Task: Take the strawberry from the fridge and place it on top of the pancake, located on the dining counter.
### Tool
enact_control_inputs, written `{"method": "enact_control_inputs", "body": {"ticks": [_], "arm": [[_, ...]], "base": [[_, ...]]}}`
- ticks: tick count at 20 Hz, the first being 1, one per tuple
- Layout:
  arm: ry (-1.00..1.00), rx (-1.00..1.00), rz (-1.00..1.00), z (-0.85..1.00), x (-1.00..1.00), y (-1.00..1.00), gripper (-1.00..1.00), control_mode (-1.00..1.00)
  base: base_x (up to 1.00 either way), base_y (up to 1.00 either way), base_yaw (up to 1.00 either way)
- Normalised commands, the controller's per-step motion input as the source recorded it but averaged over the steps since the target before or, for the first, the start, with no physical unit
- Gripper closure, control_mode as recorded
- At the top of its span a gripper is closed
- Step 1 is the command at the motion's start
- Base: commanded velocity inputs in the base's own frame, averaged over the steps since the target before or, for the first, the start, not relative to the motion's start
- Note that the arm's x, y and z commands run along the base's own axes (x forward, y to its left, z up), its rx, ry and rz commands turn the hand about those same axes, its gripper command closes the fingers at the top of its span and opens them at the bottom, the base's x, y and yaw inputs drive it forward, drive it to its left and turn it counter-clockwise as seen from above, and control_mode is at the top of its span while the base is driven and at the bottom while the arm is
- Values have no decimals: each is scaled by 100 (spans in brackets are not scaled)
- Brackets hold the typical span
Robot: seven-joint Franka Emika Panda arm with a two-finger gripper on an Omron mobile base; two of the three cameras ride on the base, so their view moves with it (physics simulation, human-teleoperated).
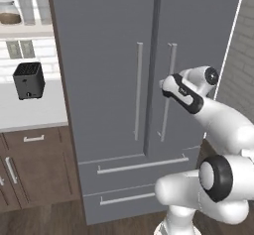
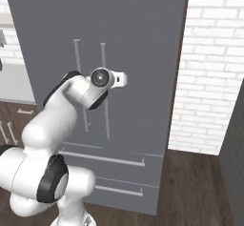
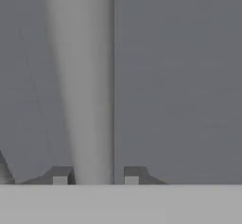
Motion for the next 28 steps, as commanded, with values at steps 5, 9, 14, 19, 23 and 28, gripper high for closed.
{"method": "enact_control_inputs", "body": {"ticks": [5, 9, 14, 19, 23, 28], "arm": [[-3, 0, 0, -18, -100, -100, 100, -100], [2, 0, 0, -22, -100, -100, 100, -100], [11, 0, 0, -24, -100, -100, 100, -100], [20, 0, 0, -25, -88, -100, 100, -100], [5, 5, 0, 0, -56, -78, 100, -100], [6, 0, 0, 0, -62, -9, -100, -100]], "base": [[0, 0, 0], [0, 0, 0], [0, 0, 0], [0, 0, 0], [0, 0, 0], [0, 0, 0]]}}
